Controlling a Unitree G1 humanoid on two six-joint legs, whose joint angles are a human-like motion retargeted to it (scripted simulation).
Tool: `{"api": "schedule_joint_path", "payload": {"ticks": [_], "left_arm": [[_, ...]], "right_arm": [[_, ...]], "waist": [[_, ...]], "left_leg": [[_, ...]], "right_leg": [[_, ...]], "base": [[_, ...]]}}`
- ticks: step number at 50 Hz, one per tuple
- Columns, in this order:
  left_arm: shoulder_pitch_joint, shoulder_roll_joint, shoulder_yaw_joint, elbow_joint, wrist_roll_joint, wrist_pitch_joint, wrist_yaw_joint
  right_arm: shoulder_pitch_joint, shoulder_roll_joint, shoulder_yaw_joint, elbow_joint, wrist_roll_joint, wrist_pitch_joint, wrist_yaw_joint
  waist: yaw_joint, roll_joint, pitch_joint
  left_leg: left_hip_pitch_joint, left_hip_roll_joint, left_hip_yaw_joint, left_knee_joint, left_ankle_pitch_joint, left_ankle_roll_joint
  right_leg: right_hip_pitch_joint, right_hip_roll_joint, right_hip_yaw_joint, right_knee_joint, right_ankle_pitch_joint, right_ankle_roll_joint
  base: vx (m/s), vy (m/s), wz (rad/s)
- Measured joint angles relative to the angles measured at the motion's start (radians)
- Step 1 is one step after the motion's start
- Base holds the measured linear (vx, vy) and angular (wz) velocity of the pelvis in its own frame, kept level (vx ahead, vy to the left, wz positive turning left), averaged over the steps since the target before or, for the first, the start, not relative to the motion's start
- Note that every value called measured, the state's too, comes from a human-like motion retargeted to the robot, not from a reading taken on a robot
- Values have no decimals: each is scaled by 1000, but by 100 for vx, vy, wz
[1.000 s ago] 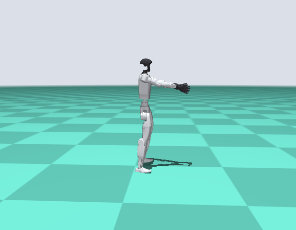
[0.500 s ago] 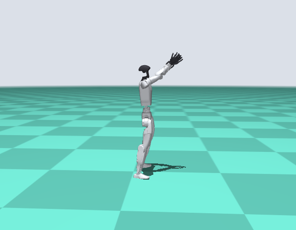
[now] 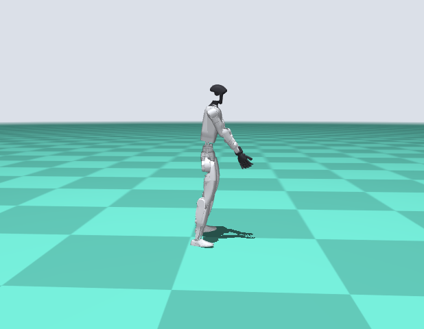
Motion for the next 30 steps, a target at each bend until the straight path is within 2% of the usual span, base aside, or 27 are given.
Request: {"api": "schedule_joint_path", "payload": {"ticks": [7,12,18,22,27,30], "left_arm": [[58,-6,-79,-26,-48,-48,-16],[26,-17,-105,-36,-35,-57,8],[25,-28,-103,-12,-47,-54,32],[-1,-19,-55,17,-57,-6,40],[-173,38,-55,26,-55,77,37],[-348,102,-112,-26,-78,88,37]], "right_arm": [[80,-19,48,-96,-11,-21,14],[78,-33,40,-139,-3,-44,-7],[79,-20,59,-114,7,-60,-55],[33,-1,33,-42,28,-26,-73],[-171,-17,-48,17,59,36,-89],[-361,-68,-57,-27,70,53,-101]], "waist": [[34,4,21],[37,3,-2],[27,2,-69],[22,2,-125],[23,3,-196],[31,3,-233]], "left_leg": [[-10,-6,8,-2,2,12],[-11,-9,-1,-5,0,8],[2,-8,-8,3,-13,6],[21,-3,-6,15,-24,5],[51,4,1,27,-33,2],[68,8,6,28,-36,0]], "right_leg": [[-22,-7,10,8,0,5],[-13,-8,-3,1,-2,5],[12,-10,-18,0,-11,2],[33,-10,-22,8,-19,-1],[63,-8,-23,17,-25,0],[76,-6,-23,19,-27,5]], "base": [[0,0,0],[3,0,5],[11,1,8],[13,0,0],[11,-1,-5],[8,-1,-6]]}}
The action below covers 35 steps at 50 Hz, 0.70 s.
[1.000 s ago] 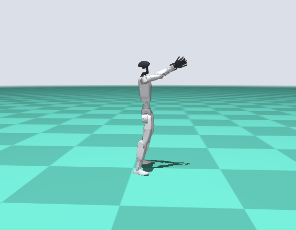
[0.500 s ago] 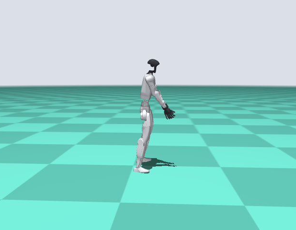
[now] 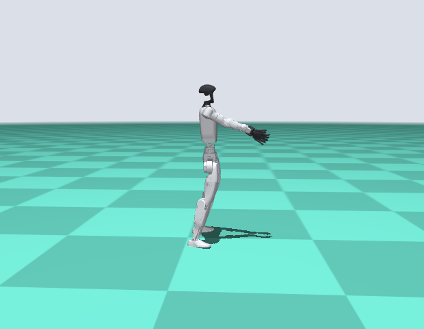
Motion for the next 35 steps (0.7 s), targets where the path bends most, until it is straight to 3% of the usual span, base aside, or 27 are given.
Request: {"api": "schedule_joint_path", "payload": {"ticks": [6,12,18,26,35], "left_arm": [[-405,167,-148,-230,-75,-101,59],[-743,345,-250,-479,-25,-217,128],[-1001,432,-340,-558,-19,-235,181],[-1101,466,-434,-521,-108,-240,152],[-1019,443,-411,-485,-115,-228,109]], "right_arm": [[-388,-185,138,-256,0,-49,-46],[-714,-364,277,-527,-122,-98,-120],[-990,-454,374,-562,-156,-87,-186],[-1081,-484,442,-518,-73,-110,-176],[-997,-466,429,-495,-44,-108,-137]], "waist": [[18,-4,-60],[10,-5,-118],[17,1,-129],[43,8,-128],[46,11,-106]], "left_leg": [[10,4,10,-10,4,-15],[-4,3,16,-21,5,-31],[-1,2,27,-25,-4,-34],[25,-3,45,-29,-13,-34],[36,-6,47,-26,-16,-31]], "right_leg": [[4,4,-2,-5,6,19],[-10,7,-4,-21,11,32],[-8,9,2,-36,8,32],[13,7,13,-54,7,43],[22,3,17,-52,8,40]], "base": [[6,-1,-5],[6,0,-2],[5,1,-5],[0,0,0],[0,0,0]]}}
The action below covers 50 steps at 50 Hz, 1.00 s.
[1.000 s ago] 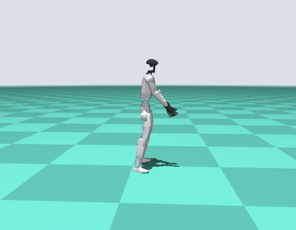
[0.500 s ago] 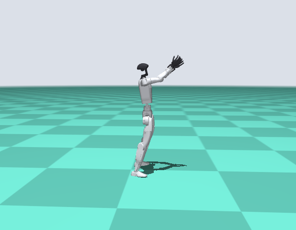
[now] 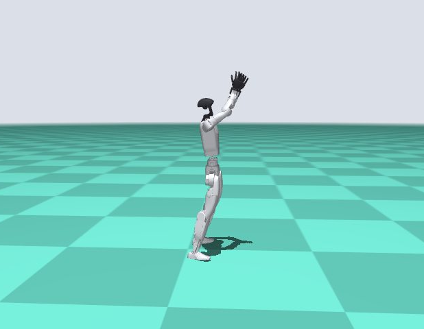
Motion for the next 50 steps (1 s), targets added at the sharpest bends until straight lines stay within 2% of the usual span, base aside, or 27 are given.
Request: {"api": "schedule_joint_path", "payload": {"ticks": [5,10,12,14,18,21,25,30,33,35,40,45,47,50], "left_arm": [[143,-61,110,7,76,28,-34],[492,-143,325,-79,263,55,-76],[644,-204,401,-92,287,61,-89],[772,-279,458,-79,267,78,-88],[1074,-407,521,24,174,132,-56],[1253,-472,525,138,112,157,-47],[1453,-526,535,240,78,161,-79],[1614,-531,432,250,32,143,-81],[1636,-526,340,248,13,122,-67],[1628,-516,265,261,90,120,-82],[1601,-535,247,273,-2,95,-18],[1603,-532,231,314,69,97,-88],[1601,-540,262,309,-14,100,-61],[1598,-531,243,318,33,99,-95]], "right_arm": [[140,57,-120,-5,-42,27,61],[479,180,-310,-111,-197,77,172],[627,229,-353,-131,-236,93,197],[757,266,-375,-119,-236,110,201],[1059,375,-394,20,-115,116,202],[1232,427,-365,156,-38,124,218],[1435,465,-287,254,-39,122,248],[1614,458,-195,236,36,91,244],[1655,448,-165,213,103,61,222],[1664,442,-143,201,110,41,218],[1648,446,-127,212,120,7,121],[1644,455,-115,255,81,5,152],[1644,462,-128,254,133,6,125],[1646,461,-116,253,137,1,147]], "waist": [[-11,-3,11],[-35,-5,-2],[-37,-8,17],[-32,-10,68],[-48,-6,99],[-66,0,135],[-85,5,176],[-80,4,218],[-66,0,236],[-58,-4,243],[-49,-16,264],[-49,-25,288],[-42,-28,306],[-37,-32,328]], "left_leg": [[-1,-1,-6,4,-1,4],[-3,-4,-9,9,-4,7],[-2,-5,-10,11,-5,11],[3,-5,-11,14,-6,18],[-1,-4,-12,18,-6,23],[-8,-2,-11,19,-4,24],[-20,0,-4,18,-1,26],[-33,0,6,15,5,33],[-38,0,9,12,10,36],[-42,-1,9,9,12,38],[-54,-2,4,7,20,37],[-70,-1,-4,13,23,32],[-78,0,-5,14,26,33],[-92,1,-6,13,30,34]], "right_leg": [[-1,-3,0,9,-3,-8],[-4,-7,2,17,-6,-7],[-3,-9,3,20,-7,-8],[2,-10,5,22,-7,-13],[-2,-9,7,27,-8,-21],[-13,-8,12,30,-6,-25],[-33,-6,23,32,-3,-28],[-57,-4,36,33,3,-29],[-66,-3,40,32,7,-28],[-72,-3,42,31,9,-27],[-76,-2,38,24,14,-29],[-85,-2,35,23,14,-32],[-91,-1,35,21,16,-34],[-108,1,39,22,20,-34]], "base": [[0,0,0],[-2,0,0],[-5,0,0],[-6,0,-2],[0,0,0],[0,0,0],[0,0,0],[0,0,0],[-2,0,-1],[-5,-1,-1],[0,0,0],[-2,0,2],[-6,-1,2],[-8,-1,-1]]}}
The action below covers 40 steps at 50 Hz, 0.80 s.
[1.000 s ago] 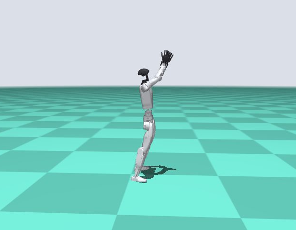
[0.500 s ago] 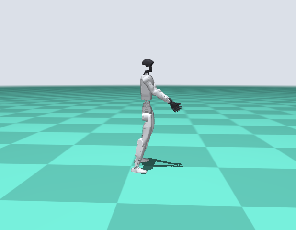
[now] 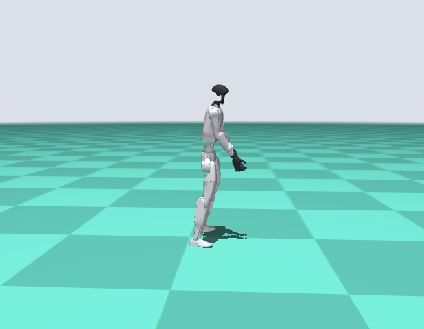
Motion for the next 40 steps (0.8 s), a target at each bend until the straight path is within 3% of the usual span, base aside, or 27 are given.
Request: {"api": "schedule_joint_path", "payload": {"ticks": [15,20,25,31,40], "left_arm": [[-102,-15,112,71,-73,-30,53],[-271,-21,163,211,-44,34,68],[-614,45,127,249,-45,79,94],[-1080,207,-14,93,-120,13,113],[-1576,426,-204,-146,-172,-103,120]], "right_arm": [[-125,51,-35,104,-18,11,-41],[-299,81,-131,282,8,58,-49],[-651,8,-206,319,49,98,-58],[-1131,-196,-94,158,0,73,-99],[-1675,-409,101,-14,-82,38,-194]], "waist": [[-11,-8,133],[-22,-3,54],[-27,20,-77],[-12,59,-207],[11,71,-303]], "left_leg": [[-100,-5,0,-66,52,-7],[-93,-9,-5,-83,61,-26],[-58,-7,-14,-58,56,-39],[-19,6,-26,-7,33,-44],[27,6,-25,-6,3,-50]], "right_leg": [[-128,15,13,-16,47,-13],[-113,16,-2,-33,55,-5],[-53,12,-25,-38,59,12],[3,5,-50,1,44,23],[60,4,-71,-6,17,20]], "base": [[-8,-1,0],[2,0,4],[11,1,13],[15,2,11],[14,2,4]]}}
